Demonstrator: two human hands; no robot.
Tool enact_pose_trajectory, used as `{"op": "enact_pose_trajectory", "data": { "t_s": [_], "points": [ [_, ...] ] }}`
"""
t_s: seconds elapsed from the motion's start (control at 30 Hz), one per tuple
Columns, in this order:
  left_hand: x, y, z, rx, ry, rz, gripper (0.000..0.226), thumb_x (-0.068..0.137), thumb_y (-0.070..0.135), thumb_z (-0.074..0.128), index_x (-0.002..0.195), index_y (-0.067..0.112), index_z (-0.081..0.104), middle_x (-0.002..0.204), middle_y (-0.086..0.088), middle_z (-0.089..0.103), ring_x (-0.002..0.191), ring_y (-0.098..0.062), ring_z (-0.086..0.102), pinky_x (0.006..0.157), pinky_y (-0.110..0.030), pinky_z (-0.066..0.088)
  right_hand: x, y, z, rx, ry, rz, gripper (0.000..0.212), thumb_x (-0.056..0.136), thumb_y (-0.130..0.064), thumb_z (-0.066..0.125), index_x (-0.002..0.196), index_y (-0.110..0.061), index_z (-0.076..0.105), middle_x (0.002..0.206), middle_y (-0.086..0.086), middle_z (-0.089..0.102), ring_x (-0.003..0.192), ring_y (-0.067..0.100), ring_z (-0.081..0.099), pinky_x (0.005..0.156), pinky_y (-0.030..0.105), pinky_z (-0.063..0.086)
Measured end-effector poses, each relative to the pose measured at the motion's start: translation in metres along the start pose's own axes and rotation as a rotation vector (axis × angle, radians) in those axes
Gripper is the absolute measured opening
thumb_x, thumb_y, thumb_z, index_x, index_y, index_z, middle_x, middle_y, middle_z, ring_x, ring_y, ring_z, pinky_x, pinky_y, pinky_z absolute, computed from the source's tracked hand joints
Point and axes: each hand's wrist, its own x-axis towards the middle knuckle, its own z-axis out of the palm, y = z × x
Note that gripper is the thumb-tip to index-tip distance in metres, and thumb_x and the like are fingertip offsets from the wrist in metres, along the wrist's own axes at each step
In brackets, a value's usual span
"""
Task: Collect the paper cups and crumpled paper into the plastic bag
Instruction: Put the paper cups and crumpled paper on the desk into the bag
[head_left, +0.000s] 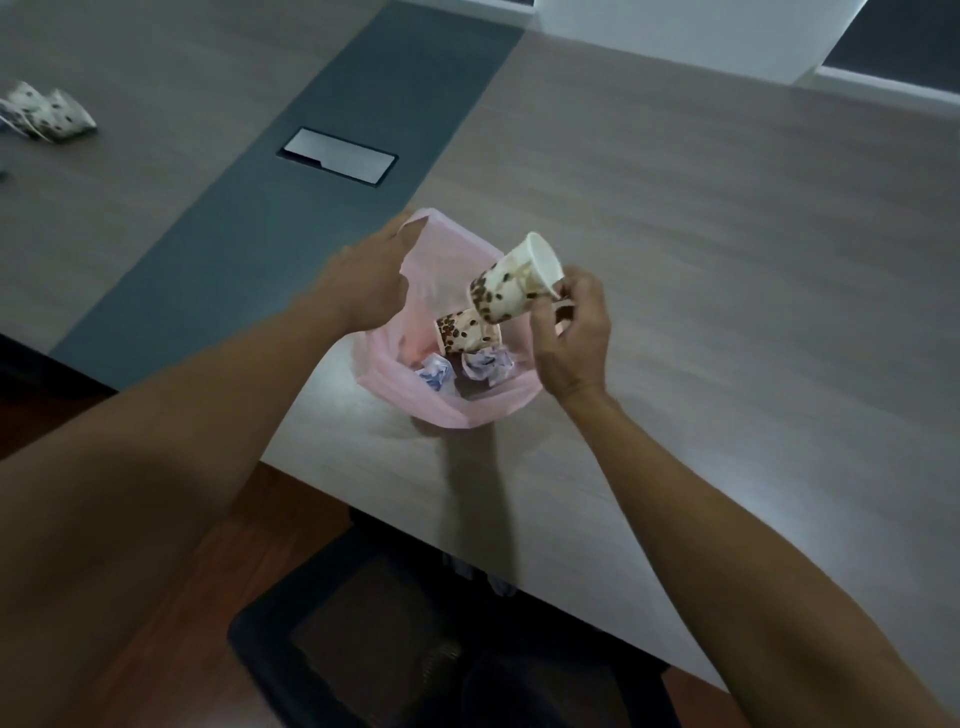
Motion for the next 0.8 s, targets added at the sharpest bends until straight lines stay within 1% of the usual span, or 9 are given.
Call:
{"op": "enact_pose_trajectory", "data": {
  "t_s": [0.13, 0.2, 0.3, 0.37, 0.5, 0.6, 0.7, 0.77, 0.8],
  "points": [
    [-0.004, -0.001, -0.002, 0.003, -0.002, -0.003, 0.077, 0.093, 0.002, 0.045, 0.159, 0.03, 0.016, 0.168, 0.013, 0.012, 0.133, -0.035, 0.049, 0.104, -0.051, 0.041, -0.036, -0.001, 0.046, -0.009, -0.245, -0.028, 0.019, 0.095, -0.022, 0.059, 0.098, -0.003, 0.059, 0.105, 0.01, 0.063, 0.091, 0.025, 0.058, 0.076, 0.041, 0.051],
    [-0.007, -0.002, -0.002, -0.006, 0.004, -0.017, 0.076, 0.094, 0.002, 0.045, 0.159, 0.03, 0.016, 0.168, 0.012, 0.014, 0.133, -0.035, 0.049, 0.105, -0.052, 0.041, -0.041, 0.003, 0.062, -0.075, -0.404, 0.004, 0.02, 0.099, -0.024, 0.06, 0.106, -0.006, 0.065, 0.122, 0.013, 0.064, 0.106, 0.028, 0.06, 0.087, 0.045, 0.053],
    [-0.013, -0.005, -0.001, -0.021, 0.005, -0.02, 0.076, 0.094, 0.001, 0.044, 0.159, 0.03, 0.016, 0.168, 0.013, 0.012, 0.135, -0.034, 0.048, 0.108, -0.054, 0.039, -0.039, 0.016, 0.067, -0.307, -0.62, 0.007, 0.036, 0.098, -0.04, 0.058, 0.12, -0.016, 0.073, 0.154, 0.016, 0.044, 0.135, 0.035, 0.046, 0.11, 0.049, 0.042],
    [-0.018, -0.01, 0.002, -0.012, 0.002, -0.032, 0.076, 0.094, 0.001, 0.045, 0.159, 0.029, 0.017, 0.168, 0.012, 0.009, 0.136, -0.035, 0.046, 0.106, -0.053, 0.039, -0.032, 0.019, 0.056, -0.371, -0.553, -0.001, 0.035, 0.095, -0.041, 0.057, 0.116, -0.019, 0.075, 0.149, 0.012, 0.049, 0.132, 0.031, 0.048, 0.11, 0.048, 0.041],
    [-0.026, -0.019, 0.011, -0.004, 0.022, -0.049, 0.075, 0.094, 0.006, 0.048, 0.157, 0.035, 0.021, 0.169, 0.007, 0.006, 0.134, -0.038, 0.047, 0.1, -0.053, 0.045, -0.016, 0.028, 0.028, -0.471, -0.171, 0.052, 0.03, 0.094, -0.027, 0.058, 0.118, -0.009, 0.059, 0.121, 0.012, 0.057, 0.108, 0.031, 0.056, 0.094, 0.049, 0.047],
    [-0.035, -0.019, 0.017, -0.002, 0.043, -0.066, 0.07, 0.096, 0.02, 0.052, 0.155, 0.039, 0.019, 0.169, 0.004, 0.005, 0.133, -0.042, 0.048, 0.101, -0.056, 0.045, -0.006, 0.044, 0.017, -0.485, -0.161, 0.432, 0.067, 0.093, -0.038, 0.062, 0.147, -0.007, 0.038, 0.144, 0.019, 0.046, 0.13, 0.039, 0.047, 0.107, 0.049, 0.039],
    [-0.046, -0.017, 0.023, 0.049, 0.068, -0.128, 0.077, 0.093, 0.04, 0.059, 0.156, 0.039, 0.014, 0.168, 0.005, 0.002, 0.123, -0.045, 0.055, 0.096, -0.057, 0.047, 0.003, 0.063, 0.02, -0.193, -0.291, 0.742, 0.094, 0.09, -0.053, 0.067, 0.16, -0.013, 0.018, 0.16, 0.016, 0.035, 0.143, 0.036, 0.04, 0.116, 0.049, 0.036],
    [-0.052, -0.018, 0.03, 0.091, 0.073, -0.145, 0.082, 0.091, 0.038, 0.059, 0.157, 0.03, 0.01, 0.166, 0.003, 0.006, 0.109, -0.045, 0.06, 0.09, -0.055, 0.051, 0.01, 0.07, 0.027, -0.059, -0.286, 0.767, 0.073, 0.09, -0.047, 0.07, 0.147, -0.01, 0.043, 0.144, 0.014, 0.054, 0.127, 0.03, 0.055, 0.105, 0.041, 0.047],
    [-0.054, -0.019, 0.033, 0.095, 0.069, -0.152, 0.083, 0.09, 0.032, 0.058, 0.157, 0.026, 0.01, 0.165, 0.001, 0.01, 0.103, -0.045, 0.061, 0.087, -0.053, 0.052, 0.013, 0.071, 0.03, -0.074, -0.249, 0.728, 0.046, 0.092, -0.04, 0.069, 0.124, -0.008, 0.06, 0.12, 0.013, 0.066, 0.108, 0.028, 0.062, 0.091, 0.037, 0.051]
  ]
}}
